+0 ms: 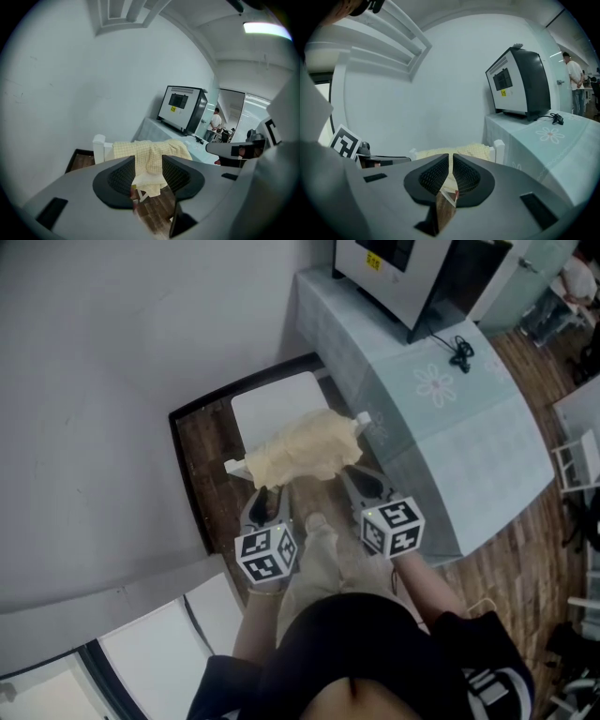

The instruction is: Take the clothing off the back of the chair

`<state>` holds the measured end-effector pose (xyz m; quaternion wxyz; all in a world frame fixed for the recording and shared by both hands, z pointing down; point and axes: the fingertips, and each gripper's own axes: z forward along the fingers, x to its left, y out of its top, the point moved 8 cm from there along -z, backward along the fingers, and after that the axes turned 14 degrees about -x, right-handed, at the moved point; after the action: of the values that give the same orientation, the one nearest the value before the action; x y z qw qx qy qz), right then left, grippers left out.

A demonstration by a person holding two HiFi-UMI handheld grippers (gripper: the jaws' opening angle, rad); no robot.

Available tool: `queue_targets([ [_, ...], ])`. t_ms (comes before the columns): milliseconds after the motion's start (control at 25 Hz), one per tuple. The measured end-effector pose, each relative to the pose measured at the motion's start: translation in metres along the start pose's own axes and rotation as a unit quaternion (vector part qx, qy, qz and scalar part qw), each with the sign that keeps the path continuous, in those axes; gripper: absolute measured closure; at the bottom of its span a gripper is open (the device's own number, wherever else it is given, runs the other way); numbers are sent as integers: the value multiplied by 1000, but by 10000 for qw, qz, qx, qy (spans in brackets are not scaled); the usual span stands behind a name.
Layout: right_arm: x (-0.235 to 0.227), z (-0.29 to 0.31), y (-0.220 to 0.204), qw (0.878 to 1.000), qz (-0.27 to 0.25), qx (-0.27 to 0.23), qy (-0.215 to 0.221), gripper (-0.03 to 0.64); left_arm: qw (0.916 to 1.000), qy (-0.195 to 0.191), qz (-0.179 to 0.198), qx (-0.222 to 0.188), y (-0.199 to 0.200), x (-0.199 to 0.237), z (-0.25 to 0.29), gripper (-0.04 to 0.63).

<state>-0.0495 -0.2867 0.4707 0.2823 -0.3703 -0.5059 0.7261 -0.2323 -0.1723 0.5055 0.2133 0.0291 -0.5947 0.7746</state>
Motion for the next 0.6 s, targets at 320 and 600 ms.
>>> queue_targets([
  [320,-34,37,-13,9995,-32,233,-216,435,9996,239,28,121,-18,20,36,298],
  [600,-51,63,-28,9974,-344,434,-452,312,9984,521,-51,212,-31,35,61,251],
])
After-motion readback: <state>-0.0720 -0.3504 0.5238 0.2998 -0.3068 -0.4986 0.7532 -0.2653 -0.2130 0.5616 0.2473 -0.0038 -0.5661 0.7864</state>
